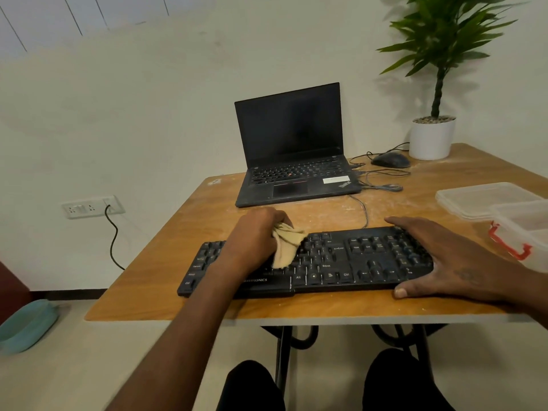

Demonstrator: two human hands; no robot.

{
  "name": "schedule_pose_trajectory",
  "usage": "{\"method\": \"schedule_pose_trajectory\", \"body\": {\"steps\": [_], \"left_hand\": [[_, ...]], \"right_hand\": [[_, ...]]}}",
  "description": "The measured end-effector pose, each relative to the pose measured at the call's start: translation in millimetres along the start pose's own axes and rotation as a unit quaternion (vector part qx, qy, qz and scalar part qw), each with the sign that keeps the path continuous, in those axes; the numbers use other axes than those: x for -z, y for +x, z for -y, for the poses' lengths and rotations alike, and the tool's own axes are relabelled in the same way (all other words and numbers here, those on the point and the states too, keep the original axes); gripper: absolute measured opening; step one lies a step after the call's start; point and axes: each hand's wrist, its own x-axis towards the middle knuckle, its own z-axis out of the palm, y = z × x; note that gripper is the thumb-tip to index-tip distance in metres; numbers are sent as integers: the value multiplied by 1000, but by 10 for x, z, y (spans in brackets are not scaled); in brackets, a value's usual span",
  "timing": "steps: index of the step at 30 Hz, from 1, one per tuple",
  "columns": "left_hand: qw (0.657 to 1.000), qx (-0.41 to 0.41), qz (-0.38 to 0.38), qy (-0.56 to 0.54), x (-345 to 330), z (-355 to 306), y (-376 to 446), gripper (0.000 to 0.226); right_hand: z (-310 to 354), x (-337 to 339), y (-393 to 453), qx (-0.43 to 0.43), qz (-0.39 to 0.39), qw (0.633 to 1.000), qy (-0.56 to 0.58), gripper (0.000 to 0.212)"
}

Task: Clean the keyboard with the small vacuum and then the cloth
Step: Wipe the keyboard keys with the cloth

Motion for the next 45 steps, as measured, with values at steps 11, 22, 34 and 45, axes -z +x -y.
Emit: {"method": "schedule_pose_trajectory", "body": {"steps": [11, 22, 34, 45], "left_hand": [[996, 80, -8, 24, 275, 399, -358, 41], [1000, 5, 2, -25, 17, -102, -88, 34], [997, 77, 15, 22, 322, 240, -415, 44], [999, 26, 0, -37, 82, -156, -268, 29]], "right_hand": [[-8, -11, 16, -5, -2, 1000, -4, 122], [-29, -11, 25, -8, -2, 1000, -3, 123], [-8, -10, 11, -5, -7, 1000, 1, 122], [-6, -4, 20, -8, -4, 1000, 0, 123]]}}
